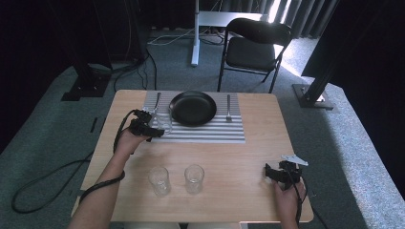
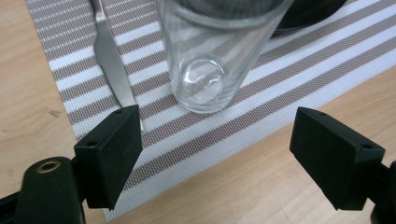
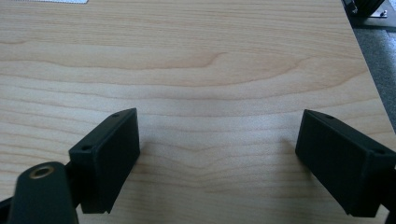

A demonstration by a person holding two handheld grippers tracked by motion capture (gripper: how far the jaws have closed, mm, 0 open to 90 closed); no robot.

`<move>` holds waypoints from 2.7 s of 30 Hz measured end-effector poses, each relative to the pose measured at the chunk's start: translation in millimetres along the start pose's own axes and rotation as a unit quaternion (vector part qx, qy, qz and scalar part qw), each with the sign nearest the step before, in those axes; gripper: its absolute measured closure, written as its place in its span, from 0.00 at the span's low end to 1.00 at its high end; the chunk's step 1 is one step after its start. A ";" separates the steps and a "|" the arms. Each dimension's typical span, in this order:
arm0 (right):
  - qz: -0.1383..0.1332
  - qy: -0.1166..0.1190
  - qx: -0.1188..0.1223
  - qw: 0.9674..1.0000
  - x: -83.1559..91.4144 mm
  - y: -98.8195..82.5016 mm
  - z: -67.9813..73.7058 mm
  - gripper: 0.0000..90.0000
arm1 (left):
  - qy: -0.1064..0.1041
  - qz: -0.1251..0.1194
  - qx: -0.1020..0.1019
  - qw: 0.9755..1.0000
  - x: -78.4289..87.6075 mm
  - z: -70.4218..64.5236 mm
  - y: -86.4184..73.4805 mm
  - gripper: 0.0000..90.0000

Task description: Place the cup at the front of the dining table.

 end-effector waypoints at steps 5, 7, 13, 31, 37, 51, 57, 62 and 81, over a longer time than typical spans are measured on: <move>0.000 0.000 0.000 1.000 0.0 0.0 0.0 0.15 | 0.006 -0.003 0.002 1.000 3.5 4.6 -9.5 0.20; 0.000 0.000 0.000 1.000 0.0 0.0 0.0 0.15 | 0.005 -0.004 0.005 1.000 4.5 5.5 -13.3 0.20; 0.000 0.000 0.000 1.000 0.0 0.0 0.0 0.15 | 0.008 -0.003 0.006 1.000 8.3 6.2 -25.3 0.20; 0.000 0.000 0.000 1.000 0.0 0.0 0.0 0.15 | 0.014 -0.008 0.015 1.000 21.5 13.6 -55.6 0.20; 0.000 0.000 0.000 1.000 0.0 0.0 0.0 0.15 | 0.017 -0.008 0.018 1.000 24.2 14.5 -65.5 0.20; 0.000 0.000 0.000 1.000 0.0 0.0 0.0 0.15 | 0.017 -0.018 0.027 0.999 36.6 19.0 -87.9 0.20; 0.000 0.000 0.000 1.000 0.0 0.0 0.0 0.15 | 0.014 -0.021 0.036 0.999 40.8 21.7 -99.3 0.20; 0.000 0.000 0.000 1.000 0.0 0.0 0.0 0.15 | 0.013 -0.020 0.036 0.999 45.3 24.6 -109.0 0.20; 0.000 0.000 0.000 1.000 0.0 0.0 0.0 0.15 | 0.043 -0.017 0.050 0.998 53.5 28.7 -147.3 0.20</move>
Point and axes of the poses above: each handheld gripper's, and its own axes: x roughly backward along the jaws, y roughly out of its top, z roughly to its left, the point moved 1 cm from there along -x, roughly forward along the jaws, and after that the axes turned 6 degrees about y, right-handed, at the moved point
